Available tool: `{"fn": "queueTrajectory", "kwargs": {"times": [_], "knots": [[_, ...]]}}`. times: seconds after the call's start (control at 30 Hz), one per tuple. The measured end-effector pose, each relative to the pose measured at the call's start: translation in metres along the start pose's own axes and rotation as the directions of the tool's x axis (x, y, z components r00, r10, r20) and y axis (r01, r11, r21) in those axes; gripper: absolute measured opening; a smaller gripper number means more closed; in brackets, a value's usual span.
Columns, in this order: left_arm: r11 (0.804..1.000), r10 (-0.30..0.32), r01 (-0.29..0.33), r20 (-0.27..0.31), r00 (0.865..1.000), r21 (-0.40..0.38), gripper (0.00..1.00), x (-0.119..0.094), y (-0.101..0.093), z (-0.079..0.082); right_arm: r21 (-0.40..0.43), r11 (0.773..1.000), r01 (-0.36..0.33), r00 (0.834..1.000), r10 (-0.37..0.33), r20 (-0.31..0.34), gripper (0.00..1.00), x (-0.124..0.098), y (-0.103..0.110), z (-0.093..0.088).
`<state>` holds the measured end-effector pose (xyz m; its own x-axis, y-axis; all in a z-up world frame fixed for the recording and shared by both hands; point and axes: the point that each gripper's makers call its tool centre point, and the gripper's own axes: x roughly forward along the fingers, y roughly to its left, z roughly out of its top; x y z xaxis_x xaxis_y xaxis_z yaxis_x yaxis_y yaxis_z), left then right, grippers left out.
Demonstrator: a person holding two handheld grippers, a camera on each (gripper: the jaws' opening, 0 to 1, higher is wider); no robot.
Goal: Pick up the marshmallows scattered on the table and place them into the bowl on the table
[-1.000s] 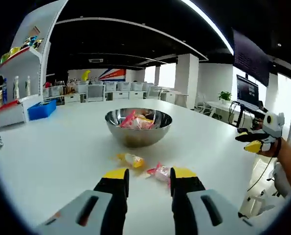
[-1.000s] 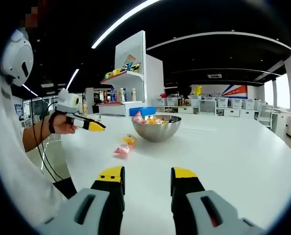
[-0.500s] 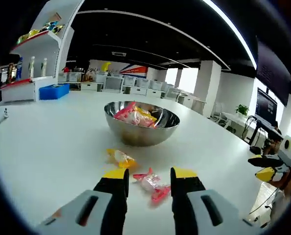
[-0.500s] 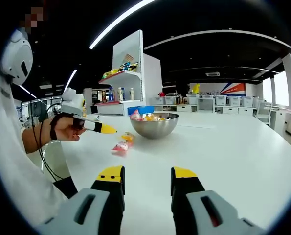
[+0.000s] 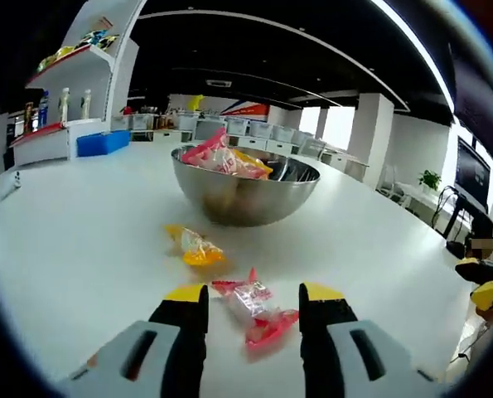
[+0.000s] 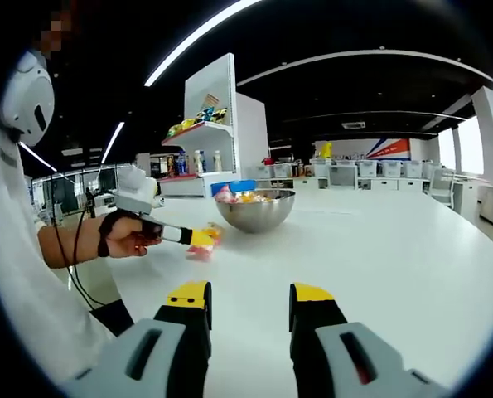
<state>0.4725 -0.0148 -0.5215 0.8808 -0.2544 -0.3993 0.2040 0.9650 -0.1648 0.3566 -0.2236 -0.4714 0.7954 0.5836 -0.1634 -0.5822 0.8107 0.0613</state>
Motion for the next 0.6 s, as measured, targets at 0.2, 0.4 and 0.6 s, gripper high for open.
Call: {"fn": "queueTrajectory", "kwargs": {"times": [0.2, 0.4, 0.6], "knots": [[1.0, -0.009, 0.01, -0.021, 1.0, 0.02, 0.45, 0.006, -0.003, -0.007, 0.007, 1.0, 0.005, 1.0, -0.005, 0.009, 0.37, -0.002, -0.002, 0.0], [1.0, 0.006, -0.005, -0.028, 1.0, 0.019, 0.31, 0.007, 0.003, -0.006, 0.011, 1.0, 0.014, 1.0, -0.014, 0.016, 0.37, -0.006, -0.007, 0.0], [0.999, 0.003, -0.002, -0.019, 1.0, 0.038, 0.22, 0.007, 0.006, -0.007, 0.018, 1.0, 0.021, 1.0, -0.022, 0.01, 0.37, -0.006, -0.01, -0.003]]}}
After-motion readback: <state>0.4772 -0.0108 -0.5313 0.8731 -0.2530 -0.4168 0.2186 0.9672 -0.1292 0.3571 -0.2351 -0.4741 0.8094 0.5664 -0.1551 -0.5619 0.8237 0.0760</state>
